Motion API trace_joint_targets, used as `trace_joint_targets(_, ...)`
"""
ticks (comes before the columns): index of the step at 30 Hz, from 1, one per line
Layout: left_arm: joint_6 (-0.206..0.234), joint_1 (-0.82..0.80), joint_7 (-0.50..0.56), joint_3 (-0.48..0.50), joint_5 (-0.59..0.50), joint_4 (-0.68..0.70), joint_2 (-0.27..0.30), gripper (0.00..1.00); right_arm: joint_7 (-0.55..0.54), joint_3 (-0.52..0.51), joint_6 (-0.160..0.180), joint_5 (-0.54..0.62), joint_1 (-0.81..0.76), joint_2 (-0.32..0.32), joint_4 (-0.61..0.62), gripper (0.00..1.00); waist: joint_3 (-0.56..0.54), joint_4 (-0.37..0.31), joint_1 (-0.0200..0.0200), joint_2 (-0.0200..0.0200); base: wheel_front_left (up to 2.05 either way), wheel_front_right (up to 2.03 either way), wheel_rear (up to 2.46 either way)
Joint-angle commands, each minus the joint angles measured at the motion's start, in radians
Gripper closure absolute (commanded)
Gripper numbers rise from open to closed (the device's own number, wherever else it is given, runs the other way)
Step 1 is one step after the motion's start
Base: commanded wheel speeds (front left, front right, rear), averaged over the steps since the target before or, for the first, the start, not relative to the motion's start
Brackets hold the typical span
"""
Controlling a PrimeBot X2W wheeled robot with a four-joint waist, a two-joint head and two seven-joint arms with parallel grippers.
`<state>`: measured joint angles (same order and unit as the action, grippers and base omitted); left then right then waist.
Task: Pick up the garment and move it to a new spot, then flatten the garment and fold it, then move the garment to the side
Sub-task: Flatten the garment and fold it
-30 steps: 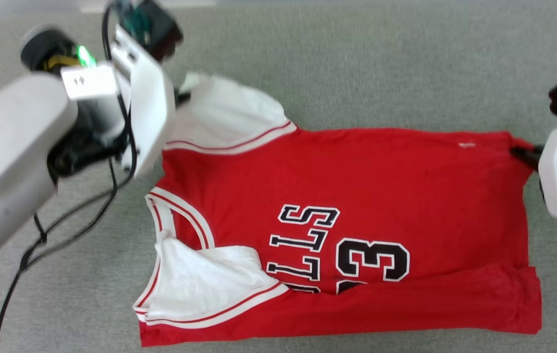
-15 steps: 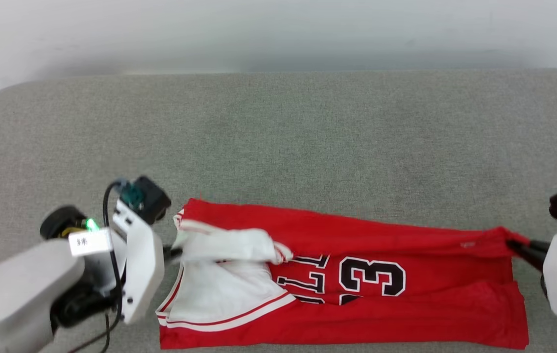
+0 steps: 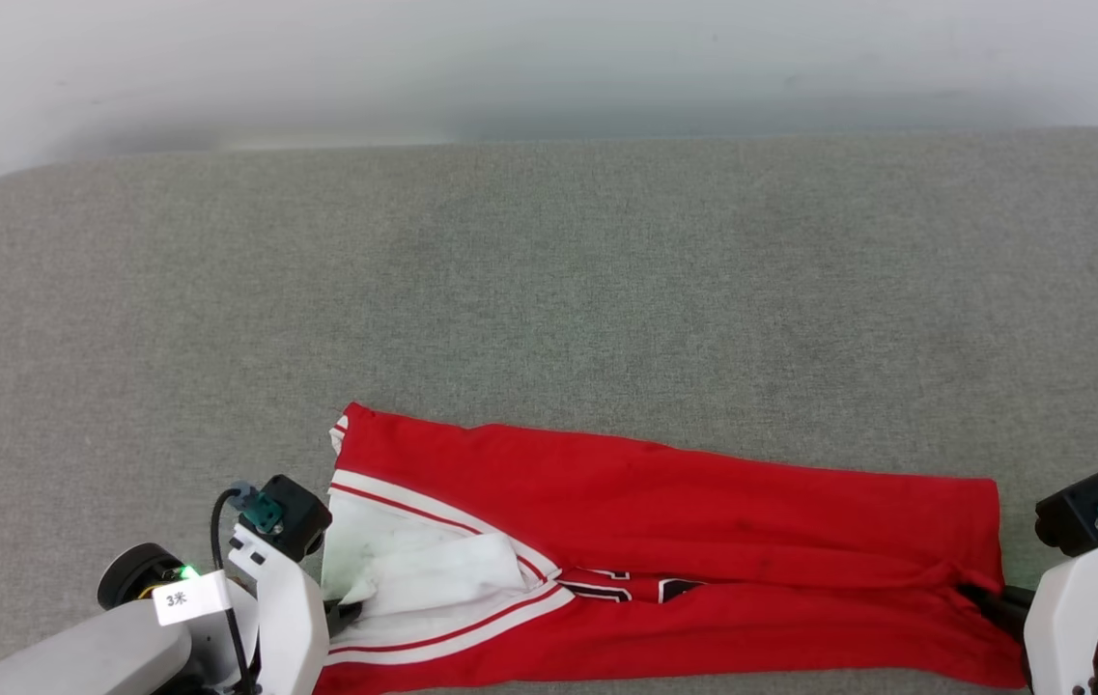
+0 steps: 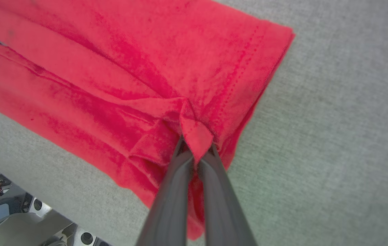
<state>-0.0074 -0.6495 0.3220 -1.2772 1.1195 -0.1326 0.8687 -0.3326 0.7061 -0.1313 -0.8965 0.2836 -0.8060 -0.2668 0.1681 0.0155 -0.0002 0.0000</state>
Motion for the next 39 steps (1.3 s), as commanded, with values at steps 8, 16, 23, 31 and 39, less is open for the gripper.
trace_joint_targets(8,0.106,0.030,-0.214,0.061,-0.084,-0.005,-0.004,0.00,0.073,-0.067,0.001,-0.028,-0.003,-0.039,0.072,0.00,-0.058,0.001,0.0002,0.0000,0.00,0.00,0.00)
trace_joint_targets(16,0.288,0.078,-0.496,0.159,-0.143,-0.007,-0.048,0.00,0.139,-0.247,0.001,-0.060,-0.043,-0.076,0.112,0.00,-0.067,0.003,0.0002,0.0000,0.00,0.00,0.00)
trace_joint_targets(23,0.420,0.148,-0.587,0.313,-0.222,-0.027,-0.126,0.00,0.104,-0.372,0.001,-0.196,-0.133,-0.024,0.050,0.00,-0.048,0.021,0.0002,0.0000,0.00,0.00,0.00)
trace_joint_targets(31,0.439,0.303,-0.588,0.595,-0.466,0.043,-0.252,0.00,0.007,-0.409,0.001,-0.329,-0.187,0.034,-0.021,0.00,-0.015,0.045,0.0002,0.0000,0.00,0.00,0.00)
trace_joint_targets(39,0.385,0.402,-0.588,0.788,-0.658,0.062,-0.380,0.00,-0.086,-0.362,0.001,-0.388,-0.160,0.112,-0.079,0.00,0.022,0.071,0.0002,0.0000,0.00,0.00,0.00)
